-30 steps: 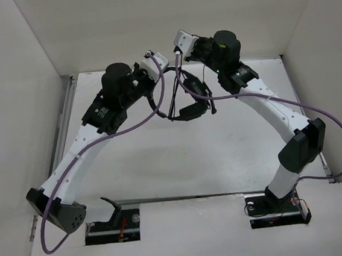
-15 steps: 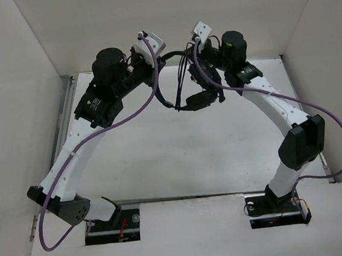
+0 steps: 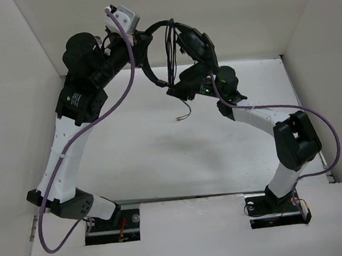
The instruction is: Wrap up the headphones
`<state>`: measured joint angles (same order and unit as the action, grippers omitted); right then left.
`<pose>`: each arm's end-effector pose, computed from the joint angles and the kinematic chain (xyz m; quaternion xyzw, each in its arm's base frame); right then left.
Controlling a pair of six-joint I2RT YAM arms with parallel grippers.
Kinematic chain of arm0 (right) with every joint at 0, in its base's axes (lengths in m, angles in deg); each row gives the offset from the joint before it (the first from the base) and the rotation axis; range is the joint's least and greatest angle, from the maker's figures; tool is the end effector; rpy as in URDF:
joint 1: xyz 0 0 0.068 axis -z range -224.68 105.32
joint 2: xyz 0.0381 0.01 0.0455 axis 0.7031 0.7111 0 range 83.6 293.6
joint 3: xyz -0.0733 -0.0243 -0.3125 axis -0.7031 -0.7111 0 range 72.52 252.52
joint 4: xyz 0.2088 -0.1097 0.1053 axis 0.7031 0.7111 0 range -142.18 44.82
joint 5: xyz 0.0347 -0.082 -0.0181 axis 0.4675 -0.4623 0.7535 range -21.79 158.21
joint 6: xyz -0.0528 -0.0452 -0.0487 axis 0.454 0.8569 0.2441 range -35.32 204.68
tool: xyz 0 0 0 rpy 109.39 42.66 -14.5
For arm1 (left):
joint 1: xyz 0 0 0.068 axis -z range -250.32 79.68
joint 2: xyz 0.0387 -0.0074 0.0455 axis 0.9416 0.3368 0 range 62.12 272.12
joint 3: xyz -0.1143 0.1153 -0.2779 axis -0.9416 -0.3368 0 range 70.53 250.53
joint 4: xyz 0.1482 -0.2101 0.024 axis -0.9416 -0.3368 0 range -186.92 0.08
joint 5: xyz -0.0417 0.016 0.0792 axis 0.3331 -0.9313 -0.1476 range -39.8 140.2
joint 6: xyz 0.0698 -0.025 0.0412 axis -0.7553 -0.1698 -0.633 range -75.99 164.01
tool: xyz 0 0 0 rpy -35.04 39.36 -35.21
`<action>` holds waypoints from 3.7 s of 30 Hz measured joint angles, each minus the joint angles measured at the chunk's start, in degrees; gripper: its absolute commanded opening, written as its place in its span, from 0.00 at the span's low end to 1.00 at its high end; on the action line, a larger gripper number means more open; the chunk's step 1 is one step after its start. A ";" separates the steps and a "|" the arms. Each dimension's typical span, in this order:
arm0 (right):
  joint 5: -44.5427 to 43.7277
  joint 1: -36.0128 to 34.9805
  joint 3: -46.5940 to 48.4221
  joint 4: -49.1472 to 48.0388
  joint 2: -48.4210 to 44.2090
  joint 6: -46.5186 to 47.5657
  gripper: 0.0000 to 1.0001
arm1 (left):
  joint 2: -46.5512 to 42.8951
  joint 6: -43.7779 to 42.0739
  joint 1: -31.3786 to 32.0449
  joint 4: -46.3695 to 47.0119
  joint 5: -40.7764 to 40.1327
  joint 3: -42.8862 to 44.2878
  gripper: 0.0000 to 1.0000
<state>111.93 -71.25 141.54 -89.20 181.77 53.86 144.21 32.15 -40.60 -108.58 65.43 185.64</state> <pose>0.3630 0.2392 0.3770 -0.2579 0.6197 0.5506 0.4963 0.2405 -0.1597 0.6431 0.3136 0.5310 -0.2018 0.7609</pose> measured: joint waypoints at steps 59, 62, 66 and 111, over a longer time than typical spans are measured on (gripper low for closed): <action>-44.81 -27.12 31.65 65.77 -8.57 83.32 0.00 | 0.57 -17.09 -7.50 22.32 -28.65 -25.11 0.03; -49.62 -26.05 32.65 65.33 -8.70 88.41 0.00 | 0.55 -17.35 -6.73 21.86 -28.83 -28.02 0.03; -55.36 -24.20 32.09 61.83 -8.94 96.17 0.00 | 0.26 -17.27 -4.92 21.14 -28.70 -32.13 0.02; -29.46 -1.81 29.88 54.16 -7.67 90.82 0.30 | -6.01 -4.42 1.40 -3.02 4.20 -31.61 0.01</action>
<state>82.47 -73.06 171.42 -35.04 174.10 144.67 138.20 27.74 -39.20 -111.59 69.62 154.04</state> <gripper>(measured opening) 0.294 0.097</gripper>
